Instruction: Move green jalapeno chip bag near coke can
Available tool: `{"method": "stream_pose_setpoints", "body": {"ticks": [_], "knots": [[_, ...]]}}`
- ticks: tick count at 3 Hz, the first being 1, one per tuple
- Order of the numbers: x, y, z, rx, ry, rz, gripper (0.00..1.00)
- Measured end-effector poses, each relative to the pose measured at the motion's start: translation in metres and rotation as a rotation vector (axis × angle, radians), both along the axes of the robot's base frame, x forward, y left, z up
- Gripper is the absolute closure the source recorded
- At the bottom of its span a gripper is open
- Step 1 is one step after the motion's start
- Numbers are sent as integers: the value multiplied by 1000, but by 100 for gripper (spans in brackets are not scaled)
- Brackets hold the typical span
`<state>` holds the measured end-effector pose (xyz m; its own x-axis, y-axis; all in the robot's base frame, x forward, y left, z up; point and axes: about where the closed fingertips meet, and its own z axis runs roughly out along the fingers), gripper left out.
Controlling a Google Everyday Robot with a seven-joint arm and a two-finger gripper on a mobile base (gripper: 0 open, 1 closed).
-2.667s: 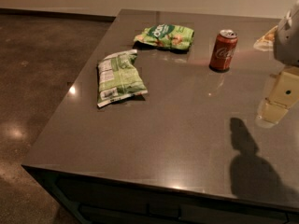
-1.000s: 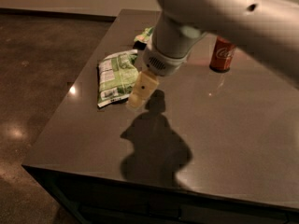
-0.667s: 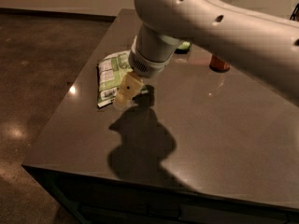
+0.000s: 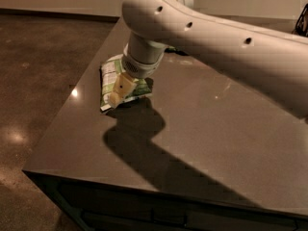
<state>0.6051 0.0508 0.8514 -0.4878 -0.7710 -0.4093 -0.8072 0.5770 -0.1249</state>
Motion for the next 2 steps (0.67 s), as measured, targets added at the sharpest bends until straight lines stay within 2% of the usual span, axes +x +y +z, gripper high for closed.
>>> {"method": "stream_pose_setpoints", "body": {"ticks": [1, 2], "knots": [[9, 7, -8, 6, 26, -17, 18], [10, 11, -4, 24, 31, -20, 43]]}}
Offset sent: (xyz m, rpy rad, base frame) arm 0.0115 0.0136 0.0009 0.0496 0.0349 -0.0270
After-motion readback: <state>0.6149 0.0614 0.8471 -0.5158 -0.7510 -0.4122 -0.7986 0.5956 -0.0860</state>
